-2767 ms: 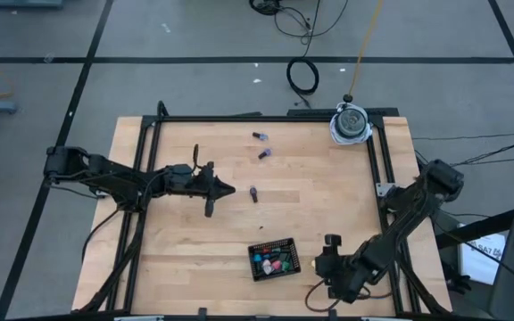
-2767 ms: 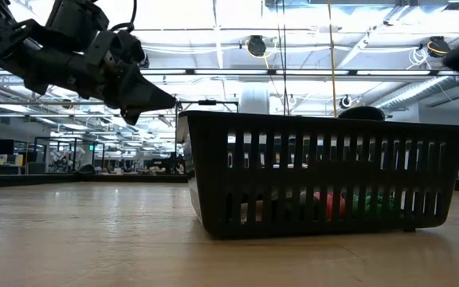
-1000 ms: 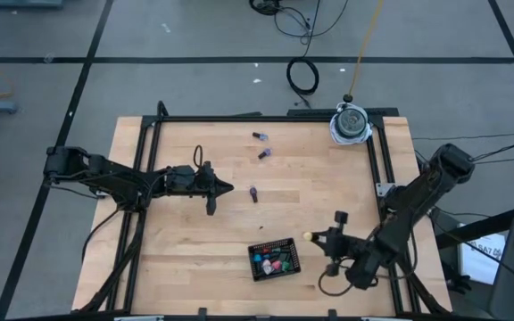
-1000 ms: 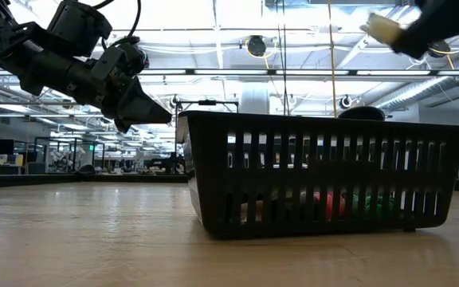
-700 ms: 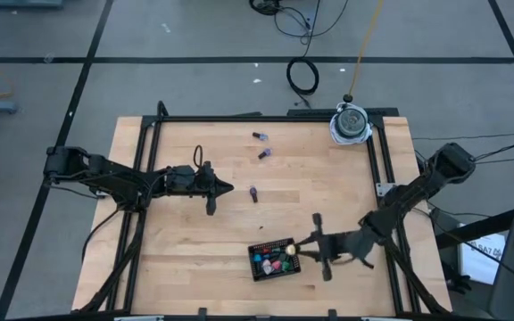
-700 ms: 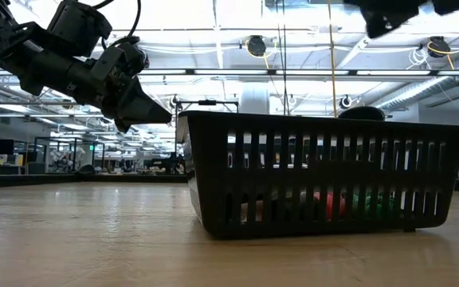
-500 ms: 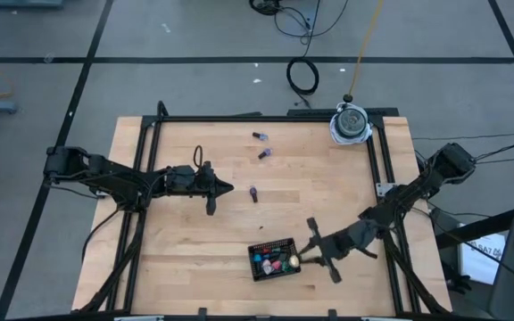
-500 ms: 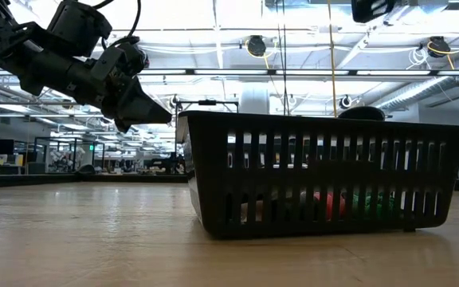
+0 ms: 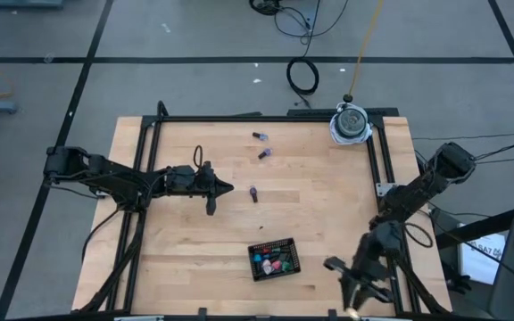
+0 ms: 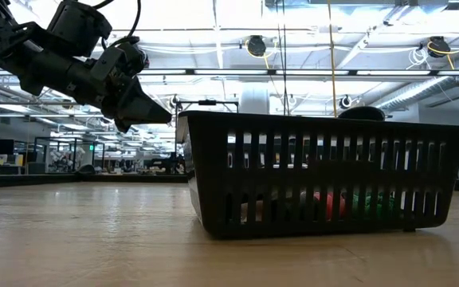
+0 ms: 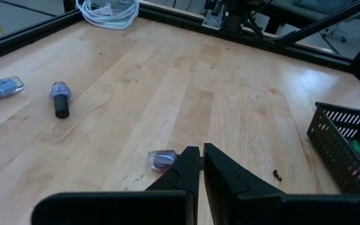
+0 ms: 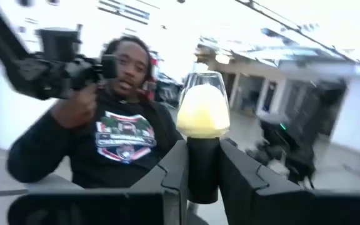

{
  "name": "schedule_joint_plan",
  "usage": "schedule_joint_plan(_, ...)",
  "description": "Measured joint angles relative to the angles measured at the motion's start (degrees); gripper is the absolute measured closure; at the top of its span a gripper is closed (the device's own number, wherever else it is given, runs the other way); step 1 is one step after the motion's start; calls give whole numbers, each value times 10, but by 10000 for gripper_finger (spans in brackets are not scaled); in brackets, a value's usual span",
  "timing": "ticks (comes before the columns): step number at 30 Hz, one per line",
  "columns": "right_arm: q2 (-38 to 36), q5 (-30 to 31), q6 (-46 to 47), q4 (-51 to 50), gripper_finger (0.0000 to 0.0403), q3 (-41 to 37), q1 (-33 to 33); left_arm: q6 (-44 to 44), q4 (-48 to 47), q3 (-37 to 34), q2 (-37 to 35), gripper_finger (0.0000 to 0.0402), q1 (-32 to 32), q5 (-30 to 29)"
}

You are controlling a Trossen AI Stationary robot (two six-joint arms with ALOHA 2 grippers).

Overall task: Pick & Place Nail Polish
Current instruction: Put the yellow nail polish bottle into the black bin

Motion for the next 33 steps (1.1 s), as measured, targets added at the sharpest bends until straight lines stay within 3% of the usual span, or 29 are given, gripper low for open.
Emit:
schedule_joint_plan(7, 0, 3, -37, 5, 354, 0, 26, 0, 0, 0, 0, 382, 0, 0)
schedule_joint_plan(13, 0, 34, -36, 0, 354, 0, 25, 0, 0, 0, 0, 382, 0, 0)
schedule_joint_plan(25, 0, 34, -7, -18, 354, 0, 24, 0, 0, 0, 0, 382, 0, 0)
schedule_joint_plan(27, 0, 63, 8, -43, 354, 0, 22, 0, 0, 0, 0, 382, 0, 0)
schedule_joint_plan(33, 0, 241, 72, -162, 354, 0, -2, 0, 0, 0, 0, 382, 0, 0)
